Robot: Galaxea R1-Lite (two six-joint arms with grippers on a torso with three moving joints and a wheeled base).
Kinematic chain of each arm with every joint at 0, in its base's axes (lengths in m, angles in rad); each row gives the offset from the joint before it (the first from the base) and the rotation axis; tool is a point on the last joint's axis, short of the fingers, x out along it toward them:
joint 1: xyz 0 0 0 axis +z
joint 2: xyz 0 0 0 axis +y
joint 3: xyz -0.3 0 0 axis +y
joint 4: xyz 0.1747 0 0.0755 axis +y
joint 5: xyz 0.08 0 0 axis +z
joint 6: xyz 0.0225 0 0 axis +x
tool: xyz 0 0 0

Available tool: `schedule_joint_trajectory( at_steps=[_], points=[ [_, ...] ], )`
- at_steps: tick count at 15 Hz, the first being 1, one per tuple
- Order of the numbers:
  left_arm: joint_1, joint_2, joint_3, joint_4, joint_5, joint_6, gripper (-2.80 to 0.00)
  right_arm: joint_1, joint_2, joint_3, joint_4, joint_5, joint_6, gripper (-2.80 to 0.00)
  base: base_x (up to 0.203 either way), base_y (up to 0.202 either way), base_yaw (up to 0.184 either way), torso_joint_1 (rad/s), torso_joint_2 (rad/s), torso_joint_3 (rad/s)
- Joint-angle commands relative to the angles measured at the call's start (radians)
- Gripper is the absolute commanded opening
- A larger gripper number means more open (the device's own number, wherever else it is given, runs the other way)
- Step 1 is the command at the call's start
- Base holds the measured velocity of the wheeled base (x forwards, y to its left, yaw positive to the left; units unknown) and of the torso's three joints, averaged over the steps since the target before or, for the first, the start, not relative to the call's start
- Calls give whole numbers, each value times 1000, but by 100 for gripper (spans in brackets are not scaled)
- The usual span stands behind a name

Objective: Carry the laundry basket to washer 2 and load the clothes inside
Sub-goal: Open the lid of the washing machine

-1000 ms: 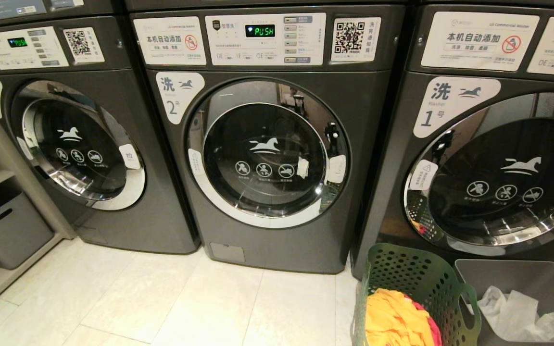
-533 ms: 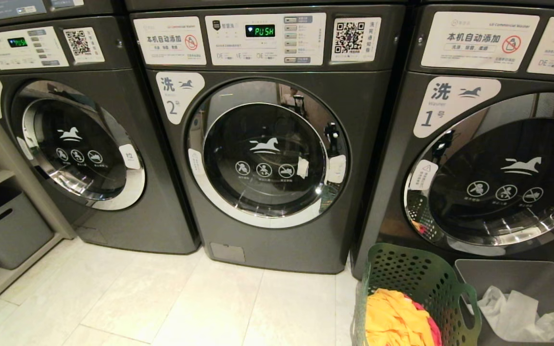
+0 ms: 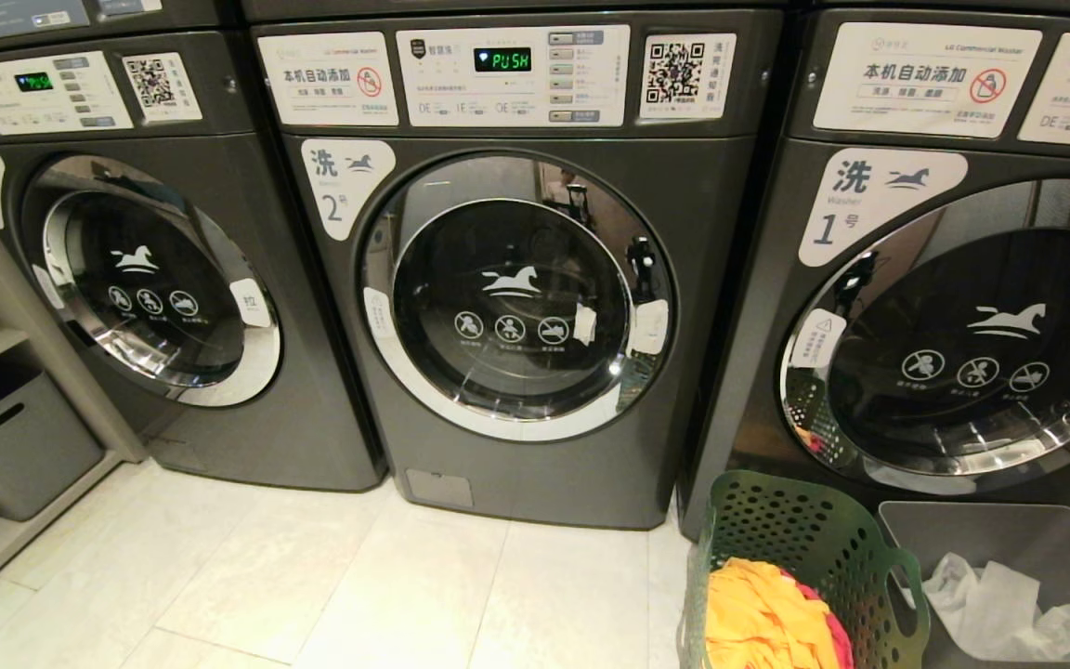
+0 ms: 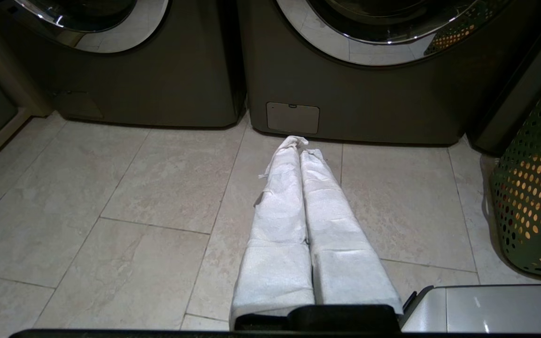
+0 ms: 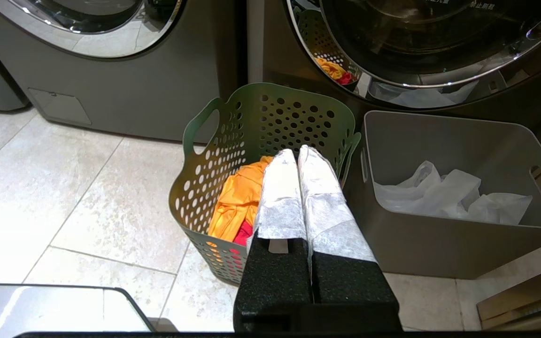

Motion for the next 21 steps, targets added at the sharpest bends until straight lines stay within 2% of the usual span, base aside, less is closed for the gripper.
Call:
schedule_joint_trajectory(
  at_steps=[1, 7, 16, 21],
  points=[
    [0, 1, 0, 1, 0, 1, -280, 0, 2, 0, 1, 1, 0, -280, 0, 0, 0, 0, 0, 0],
    [0, 1, 0, 1, -2, 1, -280, 0, 1, -2, 1, 2, 6, -280, 1, -17, -7, 0, 0, 1],
    [0, 1, 0, 1, -2, 1, -280, 0, 2, -2, 1, -1, 5, -280, 0, -186, -165, 3, 2, 3],
    [0, 1, 0, 1, 1, 0, -280, 1, 1, -1, 1, -1, 5, -280, 0, -197, -23, 2, 3, 5]
  ],
)
